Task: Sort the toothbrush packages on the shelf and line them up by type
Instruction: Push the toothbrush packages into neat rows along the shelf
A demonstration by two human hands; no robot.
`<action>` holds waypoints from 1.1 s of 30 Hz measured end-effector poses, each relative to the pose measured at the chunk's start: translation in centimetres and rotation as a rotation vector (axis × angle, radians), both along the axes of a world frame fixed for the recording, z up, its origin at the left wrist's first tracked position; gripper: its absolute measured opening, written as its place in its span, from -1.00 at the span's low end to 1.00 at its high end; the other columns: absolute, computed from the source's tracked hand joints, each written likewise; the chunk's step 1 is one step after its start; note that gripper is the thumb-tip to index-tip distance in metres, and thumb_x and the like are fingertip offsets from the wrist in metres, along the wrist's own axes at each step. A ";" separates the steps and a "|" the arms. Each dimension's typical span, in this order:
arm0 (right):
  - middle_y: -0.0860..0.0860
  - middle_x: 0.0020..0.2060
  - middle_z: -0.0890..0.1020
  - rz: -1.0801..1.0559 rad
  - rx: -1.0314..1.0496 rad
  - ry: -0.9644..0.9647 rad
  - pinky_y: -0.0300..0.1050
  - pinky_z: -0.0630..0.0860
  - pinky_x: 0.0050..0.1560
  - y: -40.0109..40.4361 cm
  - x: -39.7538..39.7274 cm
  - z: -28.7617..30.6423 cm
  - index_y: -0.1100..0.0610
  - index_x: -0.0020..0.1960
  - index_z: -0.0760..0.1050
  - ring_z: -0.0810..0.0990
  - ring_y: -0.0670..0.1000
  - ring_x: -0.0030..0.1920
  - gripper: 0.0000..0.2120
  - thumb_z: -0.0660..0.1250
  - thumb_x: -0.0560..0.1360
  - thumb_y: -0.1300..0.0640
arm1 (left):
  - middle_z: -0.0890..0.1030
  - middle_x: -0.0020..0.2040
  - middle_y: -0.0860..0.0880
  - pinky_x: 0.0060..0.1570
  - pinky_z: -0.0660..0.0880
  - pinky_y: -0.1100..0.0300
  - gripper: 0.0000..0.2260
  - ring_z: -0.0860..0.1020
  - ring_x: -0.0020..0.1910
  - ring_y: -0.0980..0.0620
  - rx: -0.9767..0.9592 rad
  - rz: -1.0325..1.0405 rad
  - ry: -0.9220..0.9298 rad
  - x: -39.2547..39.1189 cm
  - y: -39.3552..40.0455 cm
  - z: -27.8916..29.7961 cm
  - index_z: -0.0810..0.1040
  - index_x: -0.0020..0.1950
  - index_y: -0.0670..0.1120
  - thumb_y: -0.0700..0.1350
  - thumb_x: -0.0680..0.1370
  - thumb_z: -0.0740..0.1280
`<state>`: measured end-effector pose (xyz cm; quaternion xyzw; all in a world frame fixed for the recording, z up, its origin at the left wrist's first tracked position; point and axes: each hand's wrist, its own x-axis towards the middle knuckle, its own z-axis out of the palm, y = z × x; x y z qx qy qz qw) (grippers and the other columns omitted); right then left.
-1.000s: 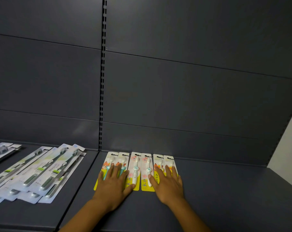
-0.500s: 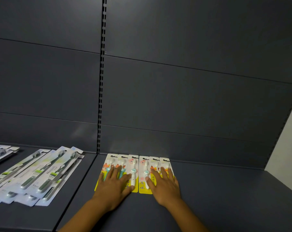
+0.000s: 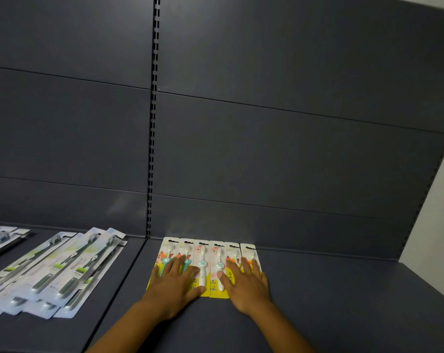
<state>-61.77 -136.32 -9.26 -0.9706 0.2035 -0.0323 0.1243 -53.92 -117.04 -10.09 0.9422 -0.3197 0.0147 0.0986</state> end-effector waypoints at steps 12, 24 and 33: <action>0.00 0.44 0.32 0.190 -0.126 -0.051 0.01 0.19 0.45 1.3 -0.7 4.5 -0.04 0.50 0.20 0.26 0.08 0.44 -0.36 0.15 0.52 -0.31 | 0.39 0.37 -0.03 0.24 0.43 0.02 -0.49 0.40 0.34 -0.06 0.022 0.103 -0.042 -0.5 5.5 5.7 0.33 0.43 0.08 0.28 0.55 0.18; 0.05 0.43 0.34 0.371 -0.151 -0.032 0.03 0.22 0.43 12.8 2.5 7.1 0.01 0.48 0.25 0.29 0.11 0.43 -0.32 0.18 0.49 -0.35 | 0.36 0.42 -0.10 0.23 0.43 0.00 -0.46 0.39 0.35 -0.12 0.085 0.287 -0.137 -1.2 17.5 8.2 0.28 0.46 0.00 0.26 0.58 0.15; 0.08 0.51 0.22 0.345 -0.136 -0.025 0.08 0.16 0.48 22.6 9.1 7.2 0.05 0.55 0.12 0.22 0.15 0.47 -0.24 0.12 0.51 -0.38 | 0.37 0.40 -0.09 0.26 0.42 -0.03 -0.50 0.37 0.36 -0.11 0.081 0.225 -0.188 6.8 27.7 8.0 0.30 0.44 0.00 0.24 0.59 0.13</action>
